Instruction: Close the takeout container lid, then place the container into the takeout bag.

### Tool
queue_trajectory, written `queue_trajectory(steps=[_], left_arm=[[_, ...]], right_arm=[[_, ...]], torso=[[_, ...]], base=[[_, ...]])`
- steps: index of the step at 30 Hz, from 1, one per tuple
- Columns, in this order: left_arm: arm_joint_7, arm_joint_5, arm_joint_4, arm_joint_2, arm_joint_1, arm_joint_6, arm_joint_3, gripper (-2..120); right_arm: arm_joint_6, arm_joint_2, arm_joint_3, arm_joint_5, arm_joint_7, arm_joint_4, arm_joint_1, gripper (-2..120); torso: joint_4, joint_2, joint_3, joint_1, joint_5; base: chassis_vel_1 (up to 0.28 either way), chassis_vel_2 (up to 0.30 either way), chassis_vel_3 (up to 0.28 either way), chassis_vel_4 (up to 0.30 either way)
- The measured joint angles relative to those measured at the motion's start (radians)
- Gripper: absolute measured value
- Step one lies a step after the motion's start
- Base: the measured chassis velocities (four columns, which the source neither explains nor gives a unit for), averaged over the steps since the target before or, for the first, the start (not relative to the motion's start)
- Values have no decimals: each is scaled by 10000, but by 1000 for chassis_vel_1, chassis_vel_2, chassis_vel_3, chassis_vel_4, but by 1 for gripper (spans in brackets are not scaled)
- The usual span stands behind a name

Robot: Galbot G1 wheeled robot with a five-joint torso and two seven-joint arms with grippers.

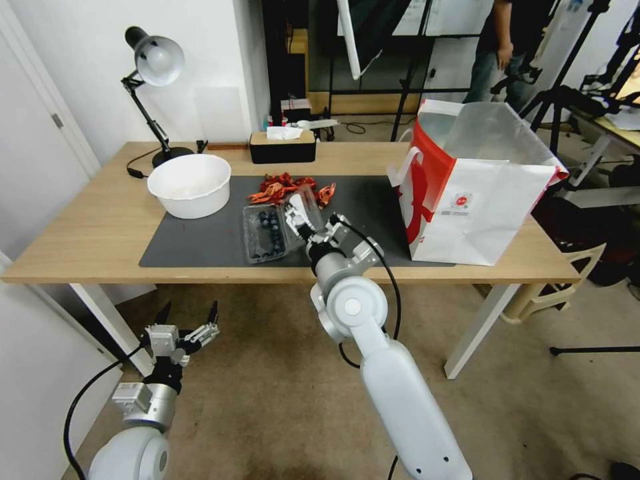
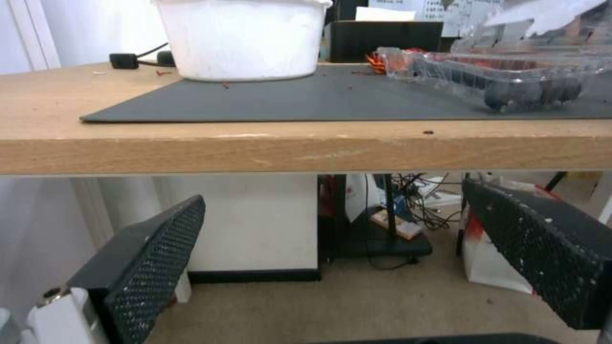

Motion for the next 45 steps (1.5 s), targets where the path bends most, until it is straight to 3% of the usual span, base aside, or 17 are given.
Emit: queue_trajectory(steps=[12, 15, 26, 37, 42, 44, 45], left_arm=[[-38, 43, 27, -20, 4, -49, 61, 100], [-41, 100, 27, -47, 12, -73, 80, 100], [-97, 95, 49, -41, -149, -60, 119, 100], [-170, -84, -85, 23, -238, 59, 121, 100], [-178, -255, -179, 55, -252, 172, 137, 100], [-214, -632, -389, 142, -352, 471, 202, 100], [-214, -632, -389, 142, -352, 471, 202, 100]], right_arm=[[-870, 0, -106, 152, -2452, -641, 614, 100], [-1526, 0, -127, 439, -2889, -899, 915, 100], [-2956, 0, -181, 1692, -2067, -1816, 1454, 100], [-3116, 0, 0, 2966, -1236, -1931, 1575, 100], [-3141, 0, 24, 3113, -1138, -1955, 1606, 92], [-3277, 0, 39, 3352, -852, -2004, 1705, 76], [-3277, 0, 39, 3352, -852, -2004, 1705, 76]], torso=[[0, 0, 0, 0, 0], [0, 0, 0, 0, 0], [0, 0, 0, 0, 0], [-3, 0, 0, -1, 0], [-2, 0, 0, -1, 0], [0, 0, -2, -1, 1], [0, 0, -2, -1, 1]], base=[[0, 0, 0, 0], [0, 0, 0, 0], [0, 0, 0, 0], [0, 0, 0, 0], [0, 0, 0, 0], [0, 0, 0, 0], [0, 0, 0, 0]])
